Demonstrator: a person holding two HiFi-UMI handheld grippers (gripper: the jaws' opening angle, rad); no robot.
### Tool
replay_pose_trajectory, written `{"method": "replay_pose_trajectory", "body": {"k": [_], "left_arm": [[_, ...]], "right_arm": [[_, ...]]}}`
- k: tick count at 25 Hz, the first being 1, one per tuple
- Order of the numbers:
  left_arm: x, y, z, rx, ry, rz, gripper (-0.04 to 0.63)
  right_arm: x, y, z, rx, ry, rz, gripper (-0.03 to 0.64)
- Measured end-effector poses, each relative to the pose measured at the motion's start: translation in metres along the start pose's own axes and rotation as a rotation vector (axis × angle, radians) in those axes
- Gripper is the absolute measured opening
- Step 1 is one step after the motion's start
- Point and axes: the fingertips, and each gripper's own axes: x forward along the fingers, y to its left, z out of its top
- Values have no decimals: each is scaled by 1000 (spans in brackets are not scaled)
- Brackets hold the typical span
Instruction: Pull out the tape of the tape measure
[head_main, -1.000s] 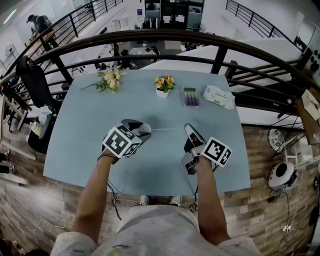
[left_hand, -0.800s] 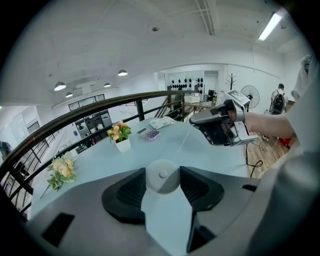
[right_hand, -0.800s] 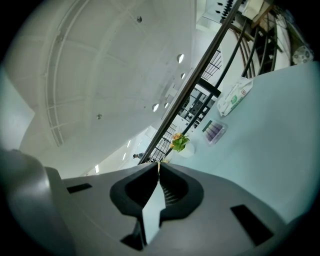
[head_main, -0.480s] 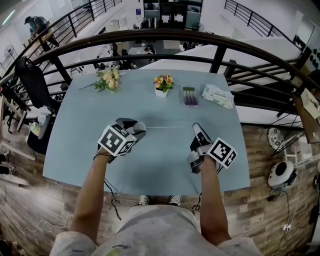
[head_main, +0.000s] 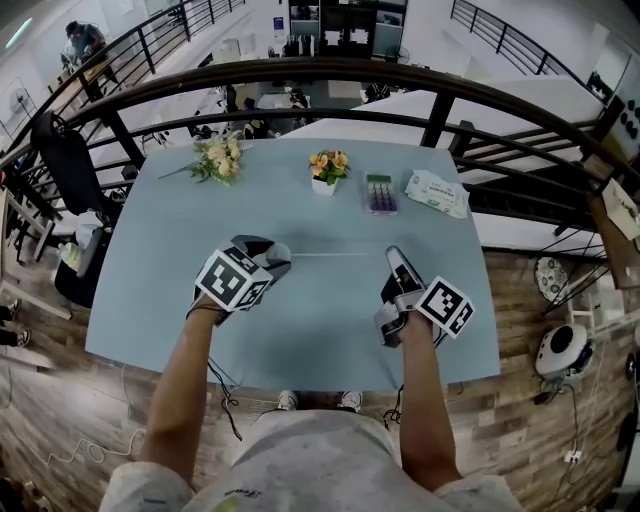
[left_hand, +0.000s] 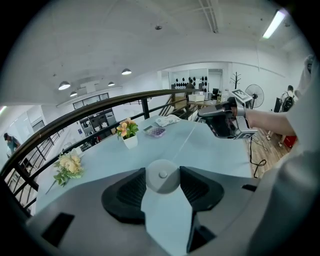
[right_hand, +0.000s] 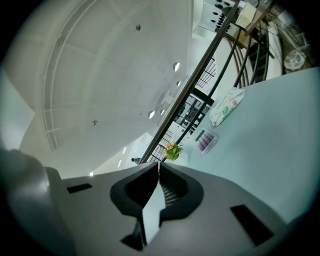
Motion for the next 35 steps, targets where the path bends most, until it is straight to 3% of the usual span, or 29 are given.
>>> {"method": "replay_pose_trajectory", "body": {"k": [22, 35], "left_arm": [[20, -6, -9, 13, 23, 7, 213], [51, -30, -19, 25, 59, -44, 213]], "right_arm": [[-4, -19, -7, -11, 31, -51, 15], [-6, -40, -25, -8, 81, -92, 15]]}}
